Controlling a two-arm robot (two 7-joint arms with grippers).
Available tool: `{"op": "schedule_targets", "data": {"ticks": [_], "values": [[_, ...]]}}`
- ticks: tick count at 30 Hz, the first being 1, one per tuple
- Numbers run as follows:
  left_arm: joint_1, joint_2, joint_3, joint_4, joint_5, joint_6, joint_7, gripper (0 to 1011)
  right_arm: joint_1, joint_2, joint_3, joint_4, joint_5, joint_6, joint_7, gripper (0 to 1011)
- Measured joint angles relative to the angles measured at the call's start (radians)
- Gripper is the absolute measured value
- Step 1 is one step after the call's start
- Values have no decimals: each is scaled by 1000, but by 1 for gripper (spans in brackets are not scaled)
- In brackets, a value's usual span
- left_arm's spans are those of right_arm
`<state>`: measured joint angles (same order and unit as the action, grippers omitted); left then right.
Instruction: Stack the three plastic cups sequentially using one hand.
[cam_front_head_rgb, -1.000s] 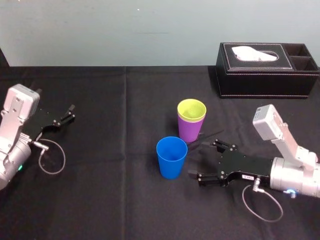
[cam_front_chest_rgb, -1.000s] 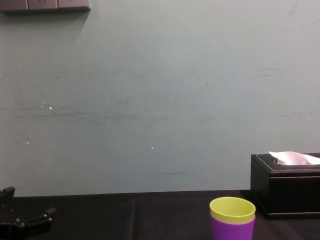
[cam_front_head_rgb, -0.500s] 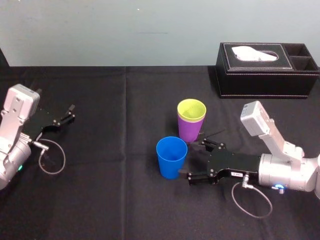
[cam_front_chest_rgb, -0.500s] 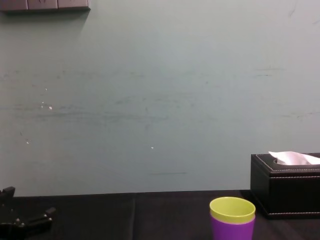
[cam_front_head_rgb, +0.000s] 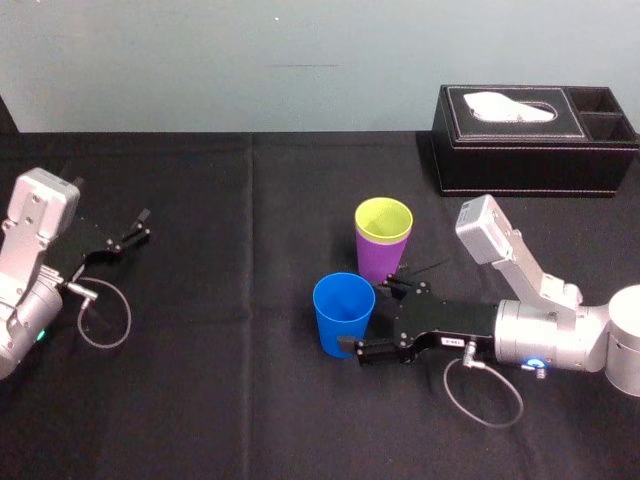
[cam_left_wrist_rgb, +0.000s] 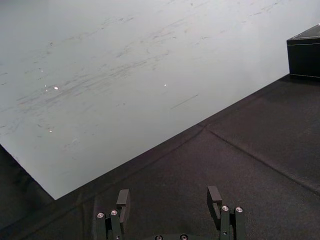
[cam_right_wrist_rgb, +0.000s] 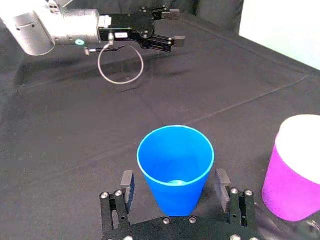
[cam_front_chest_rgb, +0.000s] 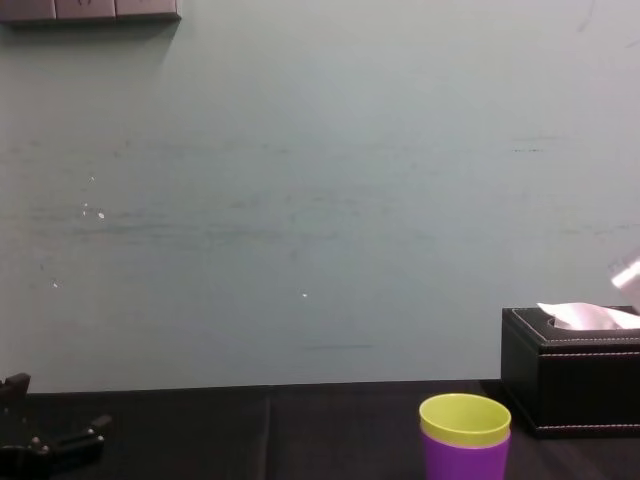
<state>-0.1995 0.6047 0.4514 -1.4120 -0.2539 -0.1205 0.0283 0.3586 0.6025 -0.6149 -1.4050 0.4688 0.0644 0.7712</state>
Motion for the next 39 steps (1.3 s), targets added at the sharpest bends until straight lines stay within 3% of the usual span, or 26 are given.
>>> {"op": "schedule_targets", "data": {"ticks": [17,27,39], "values": [[0,0,0,0,0,0,0,1011,48,-56,-30,85,13,-12,13,1003],[0,0,0,0,0,0,0,1011,48,-57,-30,87,15,-13,14,1003],[0,0,0,0,0,0,0,1011,47,-55,-29,83,13,-13,13,743]]}}
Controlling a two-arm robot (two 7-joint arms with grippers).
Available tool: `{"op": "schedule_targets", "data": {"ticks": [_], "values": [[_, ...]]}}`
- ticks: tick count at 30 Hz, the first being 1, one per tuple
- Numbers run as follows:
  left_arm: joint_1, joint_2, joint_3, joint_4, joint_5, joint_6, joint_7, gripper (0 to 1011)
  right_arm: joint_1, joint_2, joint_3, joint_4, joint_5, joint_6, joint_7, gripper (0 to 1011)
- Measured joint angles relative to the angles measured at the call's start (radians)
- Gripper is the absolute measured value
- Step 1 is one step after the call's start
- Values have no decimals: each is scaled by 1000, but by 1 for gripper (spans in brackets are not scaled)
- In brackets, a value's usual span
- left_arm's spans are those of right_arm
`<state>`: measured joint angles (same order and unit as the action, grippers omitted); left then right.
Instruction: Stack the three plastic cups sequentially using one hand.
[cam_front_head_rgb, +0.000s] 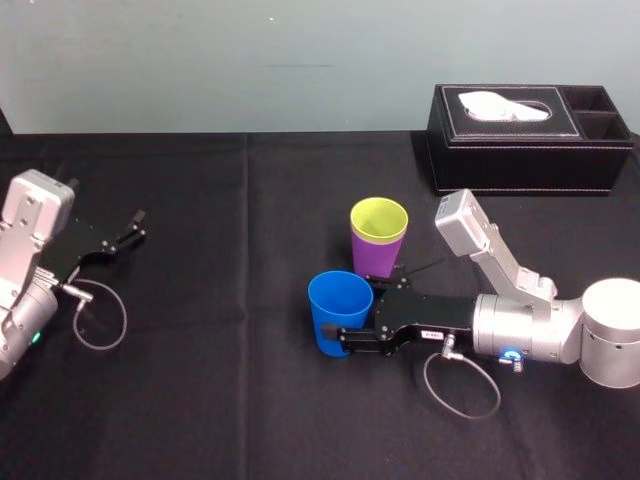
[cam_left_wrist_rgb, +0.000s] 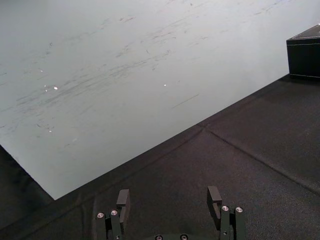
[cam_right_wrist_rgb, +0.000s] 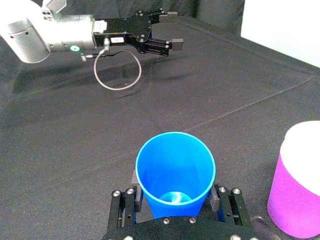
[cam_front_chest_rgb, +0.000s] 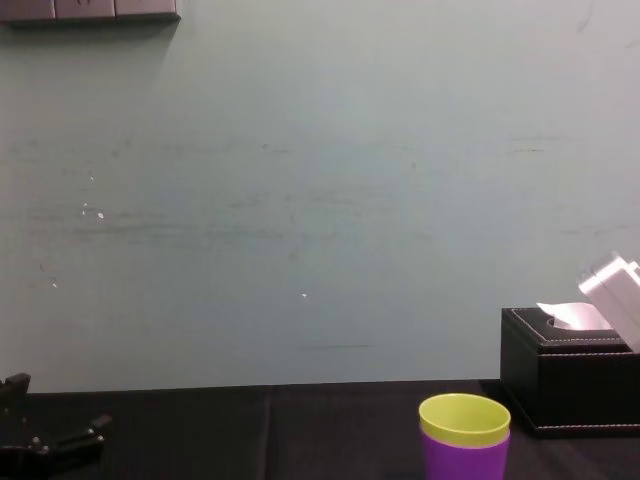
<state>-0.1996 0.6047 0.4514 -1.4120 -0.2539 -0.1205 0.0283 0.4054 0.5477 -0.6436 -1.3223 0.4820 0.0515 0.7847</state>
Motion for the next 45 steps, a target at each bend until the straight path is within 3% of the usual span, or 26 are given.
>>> {"op": "schedule_targets", "data": {"ticks": [20,29,38,45], "values": [[0,0,0,0,0,0,0,1011,-3,4,1,-8,0,1,-4,726],[0,0,0,0,0,0,0,1011,-31,50,32,-118,32,13,-19,726],[0,0,0,0,0,0,0,1011,-51,121,81,-266,99,83,-62,726],[0,0,0,0,0,0,0,1011,-41,148,106,-302,122,118,-101,726]]}}
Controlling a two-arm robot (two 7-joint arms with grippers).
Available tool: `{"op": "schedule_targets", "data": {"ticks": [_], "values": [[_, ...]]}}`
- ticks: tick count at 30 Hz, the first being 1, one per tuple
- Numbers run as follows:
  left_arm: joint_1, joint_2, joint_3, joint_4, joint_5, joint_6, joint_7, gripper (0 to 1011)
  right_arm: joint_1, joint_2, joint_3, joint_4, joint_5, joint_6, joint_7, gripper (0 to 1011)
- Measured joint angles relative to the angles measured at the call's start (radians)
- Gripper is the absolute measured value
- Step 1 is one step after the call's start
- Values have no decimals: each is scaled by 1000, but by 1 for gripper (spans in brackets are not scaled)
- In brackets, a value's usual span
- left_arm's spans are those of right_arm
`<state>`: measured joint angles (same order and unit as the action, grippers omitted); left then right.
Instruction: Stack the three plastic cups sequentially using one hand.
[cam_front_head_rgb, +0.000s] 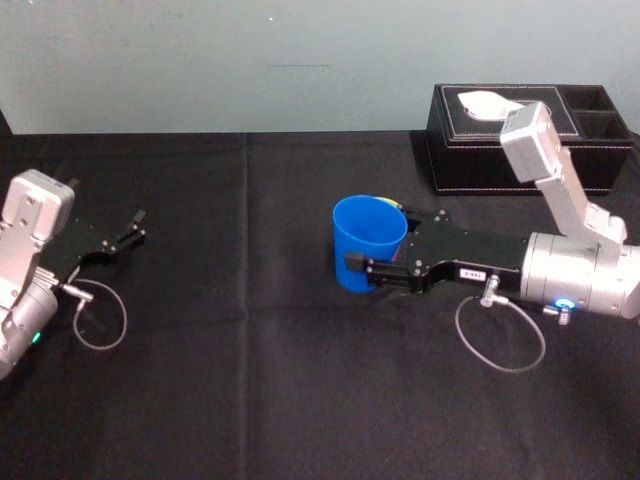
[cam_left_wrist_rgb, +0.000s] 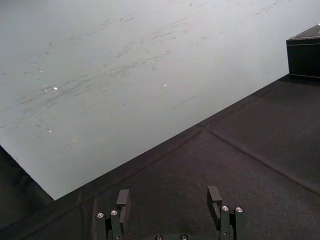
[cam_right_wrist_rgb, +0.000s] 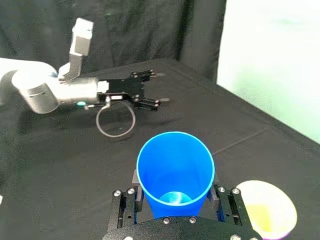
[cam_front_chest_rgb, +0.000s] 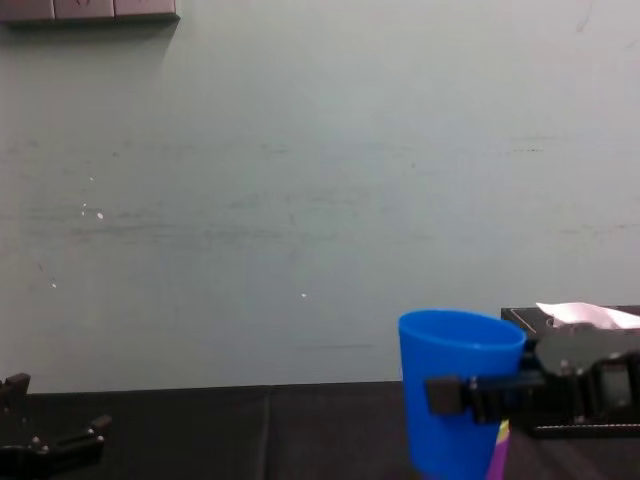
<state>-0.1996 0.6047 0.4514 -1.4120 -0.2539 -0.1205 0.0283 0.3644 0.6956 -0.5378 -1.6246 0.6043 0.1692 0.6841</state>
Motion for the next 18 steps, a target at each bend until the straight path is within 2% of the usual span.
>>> {"op": "schedule_targets", "data": {"ticks": [10,18], "values": [[0,0,0,0,0,0,0,1011,47,-14,2,49,6,-1,-14,726],[0,0,0,0,0,0,0,1011,89,-33,-11,93,-15,-3,-23,726]]}}
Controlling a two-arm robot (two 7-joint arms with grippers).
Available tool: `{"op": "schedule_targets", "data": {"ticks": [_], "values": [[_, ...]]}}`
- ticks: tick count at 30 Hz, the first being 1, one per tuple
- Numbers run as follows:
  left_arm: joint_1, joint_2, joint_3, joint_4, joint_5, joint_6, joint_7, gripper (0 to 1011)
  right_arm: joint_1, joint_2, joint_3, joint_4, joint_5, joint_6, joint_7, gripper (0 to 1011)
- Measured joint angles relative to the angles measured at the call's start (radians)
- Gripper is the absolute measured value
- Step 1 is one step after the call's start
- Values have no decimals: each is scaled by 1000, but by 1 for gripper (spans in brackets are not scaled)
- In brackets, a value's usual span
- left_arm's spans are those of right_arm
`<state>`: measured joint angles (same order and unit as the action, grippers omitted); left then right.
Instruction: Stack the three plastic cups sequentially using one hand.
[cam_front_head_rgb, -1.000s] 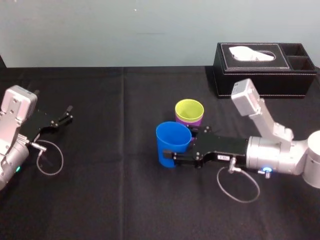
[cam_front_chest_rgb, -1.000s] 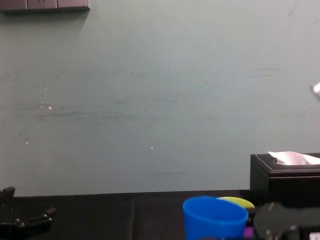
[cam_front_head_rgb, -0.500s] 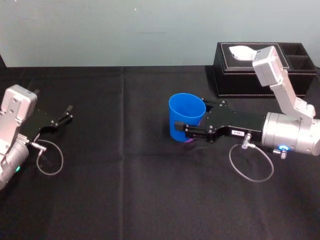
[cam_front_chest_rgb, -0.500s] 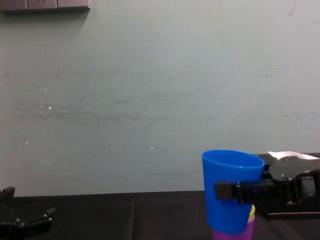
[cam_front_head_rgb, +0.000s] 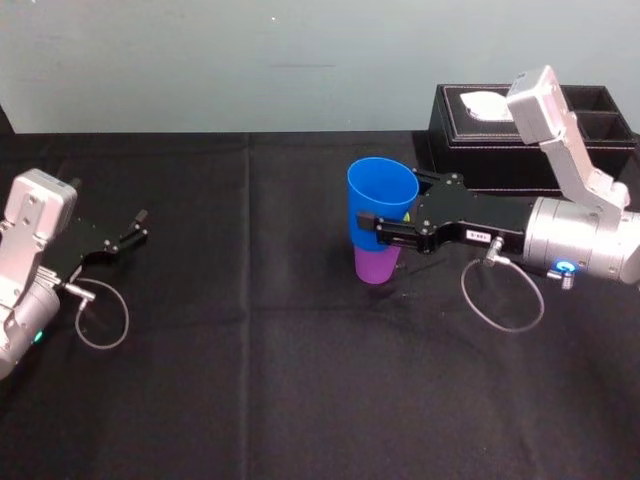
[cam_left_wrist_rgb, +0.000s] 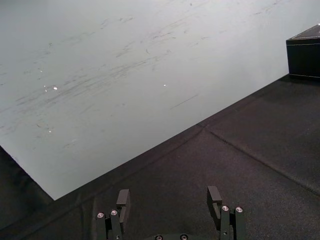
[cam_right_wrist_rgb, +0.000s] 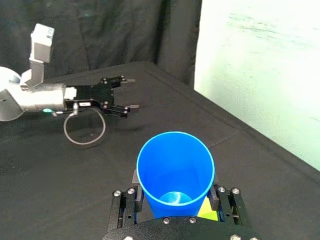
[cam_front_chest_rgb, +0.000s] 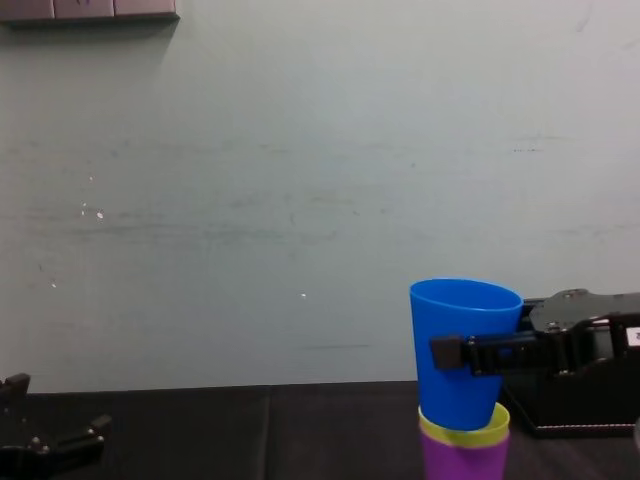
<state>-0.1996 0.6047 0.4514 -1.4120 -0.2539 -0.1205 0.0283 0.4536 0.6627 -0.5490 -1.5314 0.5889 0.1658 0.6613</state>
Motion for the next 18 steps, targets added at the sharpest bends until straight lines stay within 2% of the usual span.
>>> {"op": "schedule_targets", "data": {"ticks": [18], "values": [[0,0,0,0,0,0,0,1011,90,-46,-22,111,-49,8,10,726]]}}
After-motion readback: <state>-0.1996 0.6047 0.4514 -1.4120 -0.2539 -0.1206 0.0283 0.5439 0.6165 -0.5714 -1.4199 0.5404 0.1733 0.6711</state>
